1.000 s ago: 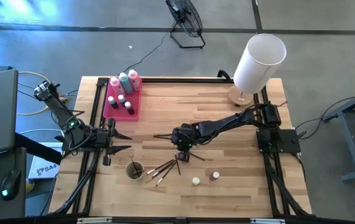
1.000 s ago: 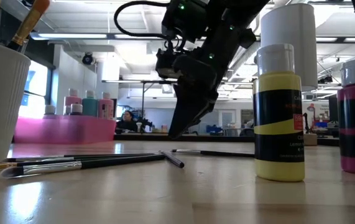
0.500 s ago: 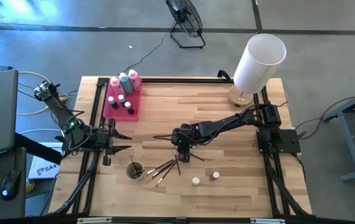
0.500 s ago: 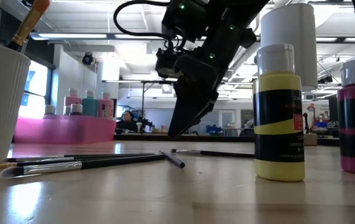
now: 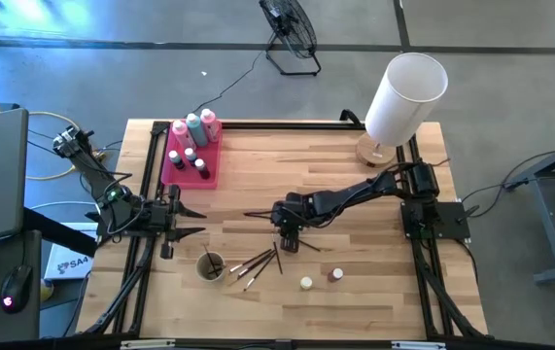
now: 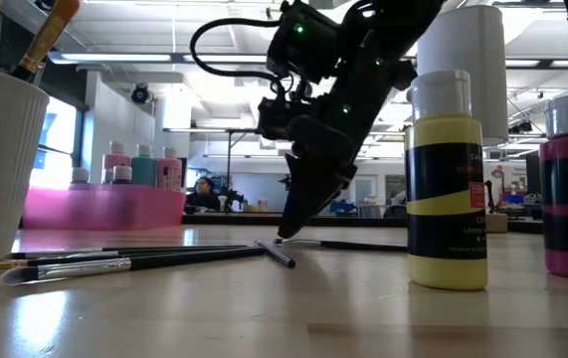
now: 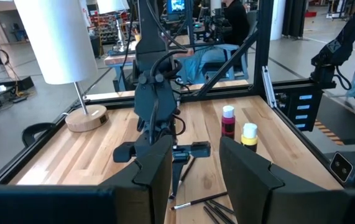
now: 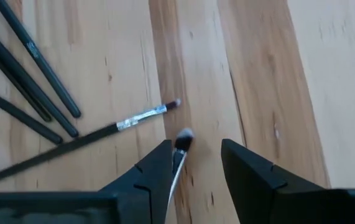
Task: Pick & Place Paint Supplies
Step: Put the silver paintbrush into the light brown cup
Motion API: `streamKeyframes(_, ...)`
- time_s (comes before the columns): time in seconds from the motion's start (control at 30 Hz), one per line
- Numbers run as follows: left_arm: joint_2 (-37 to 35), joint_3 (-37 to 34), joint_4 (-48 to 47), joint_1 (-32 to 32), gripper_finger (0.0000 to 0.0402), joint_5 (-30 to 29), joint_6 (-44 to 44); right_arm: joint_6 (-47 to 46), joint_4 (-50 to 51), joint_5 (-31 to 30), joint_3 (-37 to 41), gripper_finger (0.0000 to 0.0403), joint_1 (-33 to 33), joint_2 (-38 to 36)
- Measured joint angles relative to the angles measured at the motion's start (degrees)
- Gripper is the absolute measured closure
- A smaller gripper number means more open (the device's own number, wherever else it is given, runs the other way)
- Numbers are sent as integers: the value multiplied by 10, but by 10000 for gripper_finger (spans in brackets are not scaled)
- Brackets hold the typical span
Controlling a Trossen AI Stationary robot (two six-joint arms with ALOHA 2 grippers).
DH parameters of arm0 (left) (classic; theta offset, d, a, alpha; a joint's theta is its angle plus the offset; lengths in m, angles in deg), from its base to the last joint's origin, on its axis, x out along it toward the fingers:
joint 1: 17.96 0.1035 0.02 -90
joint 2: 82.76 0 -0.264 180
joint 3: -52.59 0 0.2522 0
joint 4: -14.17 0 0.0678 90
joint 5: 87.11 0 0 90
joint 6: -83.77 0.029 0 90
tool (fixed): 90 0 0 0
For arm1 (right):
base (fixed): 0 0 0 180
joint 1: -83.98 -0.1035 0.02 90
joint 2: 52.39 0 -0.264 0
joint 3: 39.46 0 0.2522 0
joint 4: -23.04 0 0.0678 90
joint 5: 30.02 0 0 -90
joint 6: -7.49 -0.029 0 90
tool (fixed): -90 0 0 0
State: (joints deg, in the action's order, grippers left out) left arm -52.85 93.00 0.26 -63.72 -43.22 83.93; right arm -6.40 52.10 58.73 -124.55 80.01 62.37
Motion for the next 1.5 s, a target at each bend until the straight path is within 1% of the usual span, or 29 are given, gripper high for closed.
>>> streamKeyframes(0.33, 0, 0, 0, 0, 270, 0, 0, 0, -10, 0, 3, 270, 0, 0)
streamKeyframes(0.53, 0, 0, 1, 0, 270, 0, 0, -13, -37, -3, 2, 270, 0, 23)
streamKeyframes(0.8, 1, 0, -1, 0, 270, 2, 0, -9, -28, -3, 2, 270, 0, 21)
streamKeyframes(1.0, 1, 0, 0, 0, 270, 1, 0, -12, -20, 10, 2, 273, 0, 21)
streamKeyframes(1.13, 1, 0, 0, 0, 270, 1, 0, -12, -19, 10, 2, 305, 0, 21)
streamKeyframes(1.33, 1, 0, 0, 0, 270, -1, 0, -13, -17, 12, 2, 385, 0, 21)
streamKeyframes(1.5, 1, 0, 0, 0, 270, -1, 0, -11, -17, 27, 3, 399, 1, 21)
